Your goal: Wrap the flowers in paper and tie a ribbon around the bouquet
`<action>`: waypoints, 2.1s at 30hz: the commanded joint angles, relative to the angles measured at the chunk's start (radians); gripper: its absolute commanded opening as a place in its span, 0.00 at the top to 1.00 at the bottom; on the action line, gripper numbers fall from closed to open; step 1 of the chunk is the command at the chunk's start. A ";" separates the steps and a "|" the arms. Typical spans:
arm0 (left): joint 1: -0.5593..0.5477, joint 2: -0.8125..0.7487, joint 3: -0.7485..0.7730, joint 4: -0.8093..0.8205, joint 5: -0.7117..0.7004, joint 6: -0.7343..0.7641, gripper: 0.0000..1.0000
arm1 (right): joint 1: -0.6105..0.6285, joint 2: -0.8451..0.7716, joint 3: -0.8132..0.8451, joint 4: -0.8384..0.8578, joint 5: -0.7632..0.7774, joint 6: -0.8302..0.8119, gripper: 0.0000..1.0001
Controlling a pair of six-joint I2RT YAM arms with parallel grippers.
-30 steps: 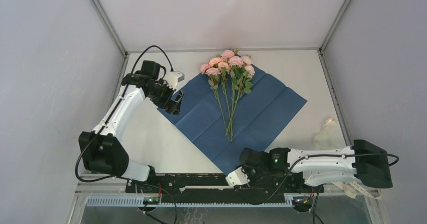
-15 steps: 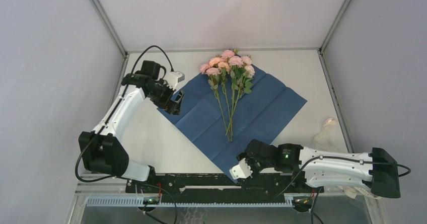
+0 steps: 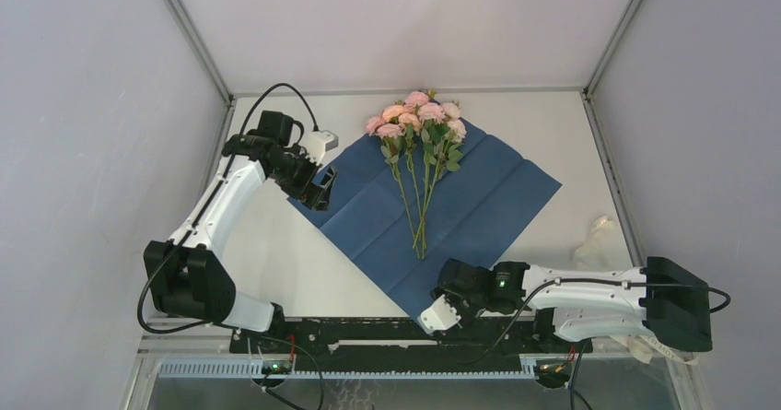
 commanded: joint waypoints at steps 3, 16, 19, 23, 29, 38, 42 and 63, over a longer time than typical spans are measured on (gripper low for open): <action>-0.004 -0.043 -0.003 -0.004 0.037 0.022 0.05 | -0.008 0.009 0.022 0.137 0.016 0.009 0.39; -0.063 -0.063 -0.023 -0.023 0.143 0.076 0.06 | -0.129 -0.080 0.034 0.193 -0.165 0.130 0.98; -0.140 -0.063 -0.041 -0.012 0.209 0.117 0.06 | -0.233 -0.051 0.086 0.150 -0.341 0.197 1.00; -0.229 -0.044 -0.101 0.089 0.339 0.097 0.07 | -0.377 0.018 0.162 0.137 -0.520 0.333 1.00; -0.322 -0.132 -0.363 0.576 0.452 -0.097 0.05 | -0.600 0.067 0.183 0.208 -0.770 0.510 1.00; -0.494 0.030 -0.352 0.546 0.431 0.005 0.03 | -0.696 0.181 0.249 0.202 -0.800 0.617 1.00; -0.506 0.095 -0.334 0.568 0.354 -0.040 0.13 | -0.714 0.213 0.294 0.182 -0.818 0.612 1.00; -0.502 0.127 -0.299 0.479 0.355 -0.016 0.94 | -0.914 0.281 0.288 0.474 -0.820 1.429 0.61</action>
